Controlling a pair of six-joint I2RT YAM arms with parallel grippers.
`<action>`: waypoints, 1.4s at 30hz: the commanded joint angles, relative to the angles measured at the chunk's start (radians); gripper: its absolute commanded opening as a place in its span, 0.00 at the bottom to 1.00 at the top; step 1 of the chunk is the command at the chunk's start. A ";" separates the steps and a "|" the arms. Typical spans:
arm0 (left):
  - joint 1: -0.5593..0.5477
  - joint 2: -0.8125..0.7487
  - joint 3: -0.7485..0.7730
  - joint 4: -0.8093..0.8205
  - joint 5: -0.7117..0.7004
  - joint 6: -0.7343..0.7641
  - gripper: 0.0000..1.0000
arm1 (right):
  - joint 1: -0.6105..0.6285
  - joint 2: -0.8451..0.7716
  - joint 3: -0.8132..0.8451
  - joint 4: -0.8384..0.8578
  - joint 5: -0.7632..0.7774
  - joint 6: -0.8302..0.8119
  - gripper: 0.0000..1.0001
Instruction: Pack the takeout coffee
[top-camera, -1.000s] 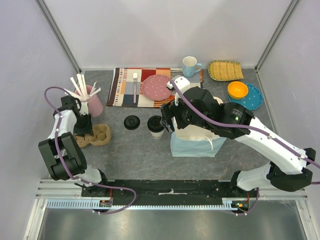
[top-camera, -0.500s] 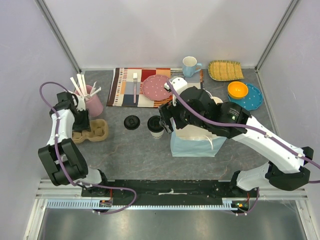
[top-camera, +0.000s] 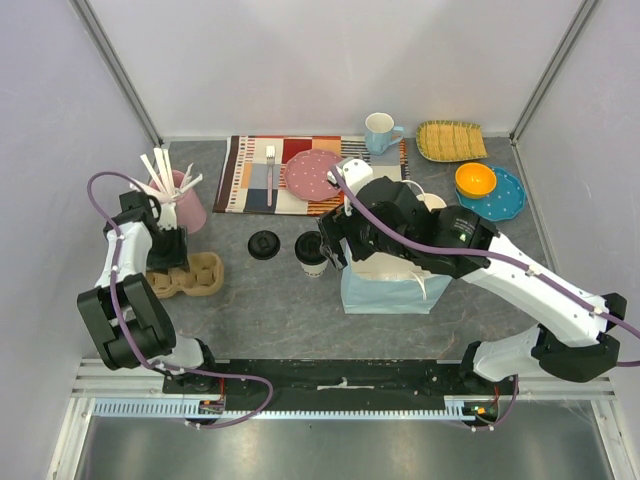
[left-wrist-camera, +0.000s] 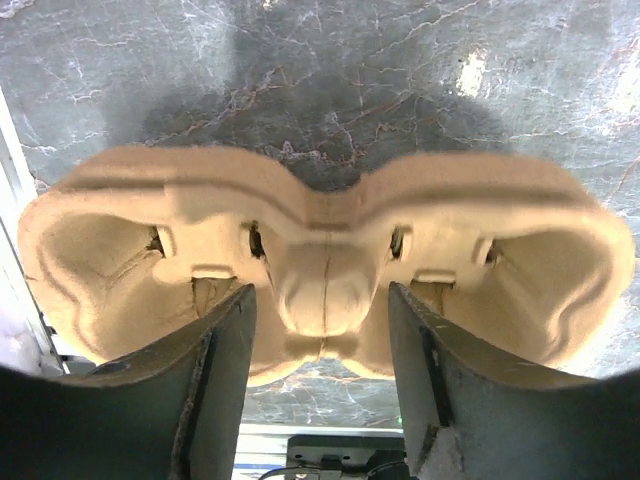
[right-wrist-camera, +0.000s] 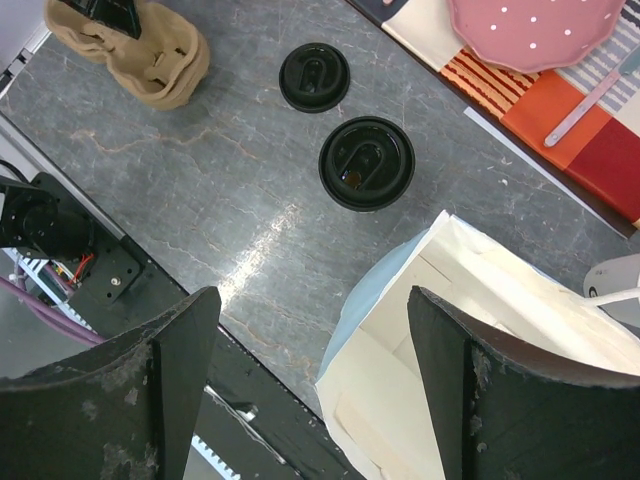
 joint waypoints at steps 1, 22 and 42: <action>0.001 -0.011 0.072 -0.029 0.027 0.049 0.67 | 0.005 -0.028 -0.011 0.026 0.001 -0.003 0.84; 0.167 0.085 0.206 -0.022 -0.081 0.199 0.67 | 0.004 -0.034 -0.014 0.021 0.001 -0.001 0.83; 0.202 0.200 0.217 0.000 -0.059 0.192 0.32 | 0.004 -0.021 -0.008 0.015 0.001 -0.013 0.84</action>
